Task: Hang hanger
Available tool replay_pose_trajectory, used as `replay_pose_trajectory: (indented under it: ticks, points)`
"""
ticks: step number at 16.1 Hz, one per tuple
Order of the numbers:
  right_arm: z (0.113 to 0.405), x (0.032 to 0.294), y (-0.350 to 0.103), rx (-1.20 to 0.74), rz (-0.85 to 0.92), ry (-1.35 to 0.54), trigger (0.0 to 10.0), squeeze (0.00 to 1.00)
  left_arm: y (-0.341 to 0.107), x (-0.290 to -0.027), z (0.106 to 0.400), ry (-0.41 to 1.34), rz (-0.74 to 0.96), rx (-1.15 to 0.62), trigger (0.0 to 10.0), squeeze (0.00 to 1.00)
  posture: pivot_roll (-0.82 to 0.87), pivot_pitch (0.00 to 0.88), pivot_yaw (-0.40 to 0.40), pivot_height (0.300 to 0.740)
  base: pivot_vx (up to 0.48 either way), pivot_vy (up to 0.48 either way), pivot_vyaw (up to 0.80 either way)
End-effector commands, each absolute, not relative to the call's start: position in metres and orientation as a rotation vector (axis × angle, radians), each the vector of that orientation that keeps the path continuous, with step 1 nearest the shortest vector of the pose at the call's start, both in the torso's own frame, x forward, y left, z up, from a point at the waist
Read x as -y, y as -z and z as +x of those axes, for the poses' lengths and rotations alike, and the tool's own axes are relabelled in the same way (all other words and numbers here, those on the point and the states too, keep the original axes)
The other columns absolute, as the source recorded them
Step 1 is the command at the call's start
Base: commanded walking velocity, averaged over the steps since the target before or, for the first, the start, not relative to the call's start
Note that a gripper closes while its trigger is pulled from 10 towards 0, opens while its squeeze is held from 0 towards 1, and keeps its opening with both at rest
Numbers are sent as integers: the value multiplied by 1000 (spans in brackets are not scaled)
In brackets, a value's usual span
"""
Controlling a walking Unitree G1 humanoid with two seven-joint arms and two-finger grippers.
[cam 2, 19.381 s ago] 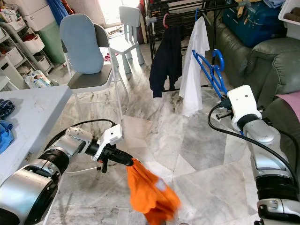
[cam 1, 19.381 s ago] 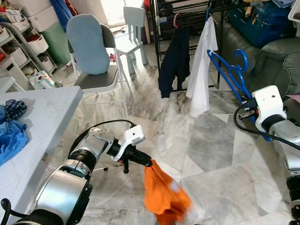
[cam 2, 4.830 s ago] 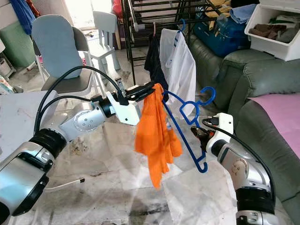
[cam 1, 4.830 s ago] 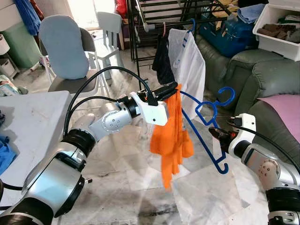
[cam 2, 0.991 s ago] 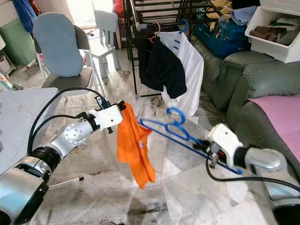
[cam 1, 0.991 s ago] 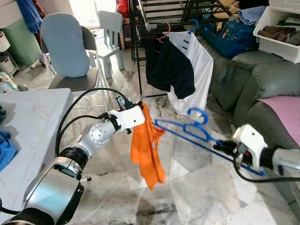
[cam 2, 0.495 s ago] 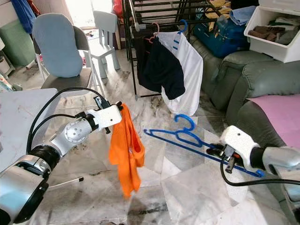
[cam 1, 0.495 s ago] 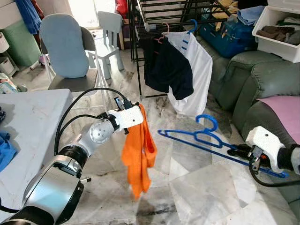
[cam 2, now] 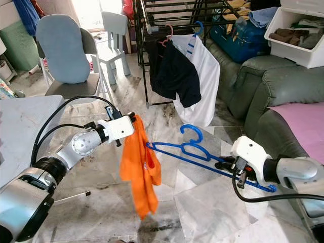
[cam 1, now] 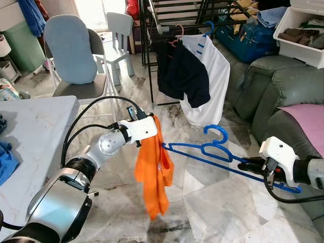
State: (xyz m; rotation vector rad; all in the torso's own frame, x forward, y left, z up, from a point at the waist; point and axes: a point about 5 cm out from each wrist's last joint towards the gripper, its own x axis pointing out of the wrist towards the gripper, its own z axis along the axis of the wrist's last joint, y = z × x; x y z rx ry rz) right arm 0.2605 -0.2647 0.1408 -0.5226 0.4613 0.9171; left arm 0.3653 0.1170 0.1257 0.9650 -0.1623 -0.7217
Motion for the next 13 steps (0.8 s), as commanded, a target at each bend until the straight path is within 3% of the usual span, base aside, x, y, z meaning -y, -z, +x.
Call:
replay_pose_trajectory:
  ticks: [1,6,13]
  points:
    - [263,255,-146,-431,-533,-955,10000,0,-135,-115,367,727,955,201,10000,0,-213,0,63,740,0,0,0]
    - [270,254,-138,-415,-541,-895,10000,0,-144,-115,365,777,917,256,10000,0,-209,0,60,740,0,0,0]
    - [288,259,-156,-310,-609,-803,10000,0,-124,-120,352,911,997,206,10000,0,-207,0,58,740,0,0,0]
